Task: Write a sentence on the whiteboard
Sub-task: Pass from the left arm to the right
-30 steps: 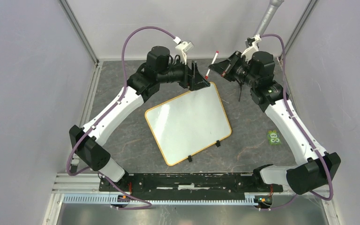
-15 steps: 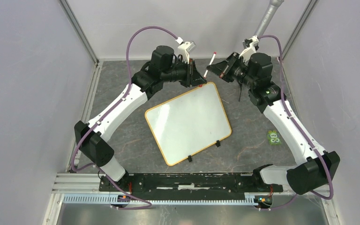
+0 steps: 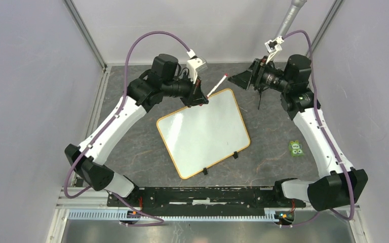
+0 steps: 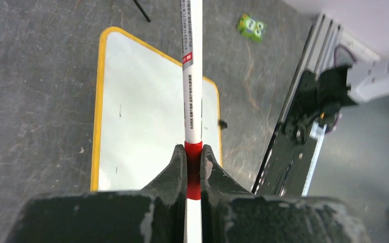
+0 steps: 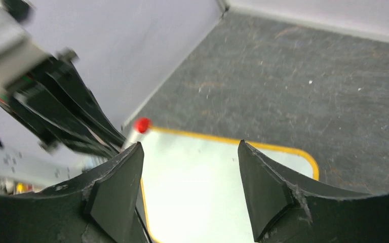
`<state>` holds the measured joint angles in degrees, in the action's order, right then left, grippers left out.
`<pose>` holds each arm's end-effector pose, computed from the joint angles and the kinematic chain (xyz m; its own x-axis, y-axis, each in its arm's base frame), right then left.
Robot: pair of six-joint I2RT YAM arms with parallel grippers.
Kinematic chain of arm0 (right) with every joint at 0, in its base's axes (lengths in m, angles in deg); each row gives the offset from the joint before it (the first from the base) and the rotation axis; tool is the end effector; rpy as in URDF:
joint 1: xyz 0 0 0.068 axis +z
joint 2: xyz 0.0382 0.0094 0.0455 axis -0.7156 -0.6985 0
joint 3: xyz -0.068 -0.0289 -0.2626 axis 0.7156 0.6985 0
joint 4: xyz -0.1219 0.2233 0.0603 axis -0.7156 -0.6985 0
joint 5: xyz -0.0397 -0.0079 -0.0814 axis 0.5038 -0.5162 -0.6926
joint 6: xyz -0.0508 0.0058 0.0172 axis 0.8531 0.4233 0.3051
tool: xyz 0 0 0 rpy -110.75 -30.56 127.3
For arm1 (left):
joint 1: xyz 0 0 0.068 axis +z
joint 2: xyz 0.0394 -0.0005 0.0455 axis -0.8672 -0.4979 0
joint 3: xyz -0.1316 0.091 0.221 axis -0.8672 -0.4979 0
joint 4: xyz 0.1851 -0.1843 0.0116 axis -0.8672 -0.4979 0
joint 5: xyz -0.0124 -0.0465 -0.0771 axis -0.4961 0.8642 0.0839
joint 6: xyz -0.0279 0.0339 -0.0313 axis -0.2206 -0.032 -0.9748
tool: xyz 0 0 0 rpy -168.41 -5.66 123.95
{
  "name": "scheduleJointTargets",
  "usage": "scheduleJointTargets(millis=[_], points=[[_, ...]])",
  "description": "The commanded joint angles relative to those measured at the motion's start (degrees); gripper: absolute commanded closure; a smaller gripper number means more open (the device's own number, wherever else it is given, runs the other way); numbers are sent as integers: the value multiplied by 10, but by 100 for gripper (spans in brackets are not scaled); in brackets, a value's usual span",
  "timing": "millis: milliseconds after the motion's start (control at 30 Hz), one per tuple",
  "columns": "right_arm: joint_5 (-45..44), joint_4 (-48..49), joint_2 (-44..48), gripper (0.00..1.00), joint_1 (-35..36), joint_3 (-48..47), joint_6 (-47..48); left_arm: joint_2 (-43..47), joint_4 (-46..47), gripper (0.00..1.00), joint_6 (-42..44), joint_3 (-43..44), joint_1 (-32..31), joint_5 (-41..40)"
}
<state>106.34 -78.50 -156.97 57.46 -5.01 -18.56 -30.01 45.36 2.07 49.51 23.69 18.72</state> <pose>0.2761 0.0814 0.4200 -0.4956 0.3138 -0.8099 -0.6299 0.5121 0.5839 0.2545 -0.2105 0.4199 -0.4329 0.2808 -0.8566 0.8514 0.4396 -0.2862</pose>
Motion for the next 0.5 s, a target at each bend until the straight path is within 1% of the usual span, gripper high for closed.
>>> scheduleJointTargets(millis=[0, 67, 100, 233, 300, 367, 467], points=[[181, -107, -21, 25, -19, -18, 169, 51, -107, 98, 184, -2, 1, 35], [226, -158, -31, 22, -20, -28, 215, 53, -141, 98, 227, 3, 0, 37], [242, -162, -30, 20, -19, -23, 223, 54, -157, 98, 245, 7, -1, 37], [275, -98, 5, 14, -11, 16, 203, 44, -192, 98, 275, 23, -7, 29], [283, -67, 17, 13, -3, 30, 183, 38, -197, 98, 279, 29, -12, 16], [290, -54, 20, 14, 8, 34, 169, 37, -197, 98, 285, 31, -20, 14], [283, -62, 16, 17, 33, 31, 167, 35, -197, 98, 300, 39, -43, -4]])
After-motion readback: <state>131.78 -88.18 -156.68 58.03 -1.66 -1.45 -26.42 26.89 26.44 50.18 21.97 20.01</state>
